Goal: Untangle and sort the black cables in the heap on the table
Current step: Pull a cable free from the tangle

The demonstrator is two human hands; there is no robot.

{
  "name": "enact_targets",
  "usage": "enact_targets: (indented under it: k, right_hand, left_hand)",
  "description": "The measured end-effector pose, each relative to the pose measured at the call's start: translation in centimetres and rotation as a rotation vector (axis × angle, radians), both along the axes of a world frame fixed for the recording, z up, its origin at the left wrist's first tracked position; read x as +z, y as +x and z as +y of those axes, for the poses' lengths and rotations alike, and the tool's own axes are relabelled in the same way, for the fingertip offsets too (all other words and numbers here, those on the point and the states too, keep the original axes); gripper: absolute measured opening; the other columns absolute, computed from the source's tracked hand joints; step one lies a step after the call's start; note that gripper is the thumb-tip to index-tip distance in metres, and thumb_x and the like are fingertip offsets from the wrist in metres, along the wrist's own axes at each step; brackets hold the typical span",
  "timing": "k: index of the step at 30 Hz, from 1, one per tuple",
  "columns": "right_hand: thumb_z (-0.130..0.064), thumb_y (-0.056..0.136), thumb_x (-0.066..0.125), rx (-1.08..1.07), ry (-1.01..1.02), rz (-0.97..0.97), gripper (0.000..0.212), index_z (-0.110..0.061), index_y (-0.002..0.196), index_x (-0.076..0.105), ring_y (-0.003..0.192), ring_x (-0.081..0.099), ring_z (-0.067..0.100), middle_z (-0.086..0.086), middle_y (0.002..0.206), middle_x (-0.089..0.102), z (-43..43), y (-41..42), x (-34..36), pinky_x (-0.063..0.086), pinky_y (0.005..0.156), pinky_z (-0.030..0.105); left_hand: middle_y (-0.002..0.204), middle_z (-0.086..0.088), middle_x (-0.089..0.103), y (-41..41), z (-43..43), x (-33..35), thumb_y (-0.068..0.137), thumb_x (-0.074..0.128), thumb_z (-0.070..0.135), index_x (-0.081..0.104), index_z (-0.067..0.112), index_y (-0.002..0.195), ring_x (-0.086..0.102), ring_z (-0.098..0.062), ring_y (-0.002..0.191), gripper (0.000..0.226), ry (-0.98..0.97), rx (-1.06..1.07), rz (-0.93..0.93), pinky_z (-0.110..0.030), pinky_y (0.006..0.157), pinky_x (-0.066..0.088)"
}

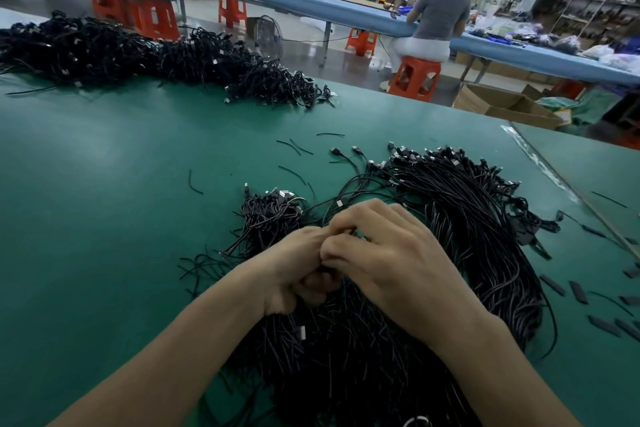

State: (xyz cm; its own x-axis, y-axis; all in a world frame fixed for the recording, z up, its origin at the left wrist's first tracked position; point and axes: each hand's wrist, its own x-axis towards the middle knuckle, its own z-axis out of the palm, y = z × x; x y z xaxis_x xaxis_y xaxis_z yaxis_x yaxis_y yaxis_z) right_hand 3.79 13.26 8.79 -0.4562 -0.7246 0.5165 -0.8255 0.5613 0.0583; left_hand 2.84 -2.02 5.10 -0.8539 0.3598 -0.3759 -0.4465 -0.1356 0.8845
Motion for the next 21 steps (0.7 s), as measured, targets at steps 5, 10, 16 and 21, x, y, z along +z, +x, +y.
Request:
enact_targets:
  k: [5,10,16,21]
  right_hand:
    - [-0.019,0.088,0.070,-0.041,-0.193,-0.395,0.003,-0.018,0.089,0.073,0.091,0.059,0.014,-0.007,0.096,0.061,0.3,-0.4,-0.3,0.051,0.080,0.035]
    - [-0.015,0.083,0.077,-0.084,-0.297,-0.607,0.012,-0.027,0.082,0.074,0.083,0.061,0.006,-0.014,0.085,0.063,0.9,-0.5,-0.5,0.045,0.074,0.018]
    - [-0.022,0.079,0.081,-0.116,-0.297,-0.732,0.012,-0.032,0.080,0.076,0.085,0.063,0.006,-0.016,0.088,0.062,1.3,-0.2,0.3,0.046,0.072,0.016]
    - [-0.024,0.086,0.073,-0.103,-0.093,-0.616,0.007,-0.031,0.087,0.074,0.091,0.059,0.004,-0.020,0.097,0.058,1.2,0.5,0.9,0.050,0.077,0.028]
  left_hand:
    - [0.042,-0.001,0.042,-0.2,0.2,-0.1,0.099,0.039,0.035,0.051,0.018,0.050,0.024,-0.003,0.025,0.054,0.163,-0.090,-0.161,-0.006,0.029,0.017]
    - [0.052,0.008,0.035,0.0,-0.6,-0.4,0.076,0.059,0.074,0.054,0.022,0.055,0.021,0.001,0.033,0.056,0.262,-0.280,-0.084,-0.009,0.029,0.016]
    - [0.057,0.008,0.034,0.7,-1.2,-0.1,0.070,0.080,0.012,0.055,0.022,0.073,0.027,0.000,0.042,0.027,0.051,-0.470,0.185,-0.011,0.033,0.021]
    - [0.057,0.002,0.030,0.7,-0.8,-0.3,0.077,0.072,0.007,0.044,0.016,0.068,0.023,-0.005,0.043,0.031,-0.132,-0.481,0.177,-0.013,0.035,0.018]
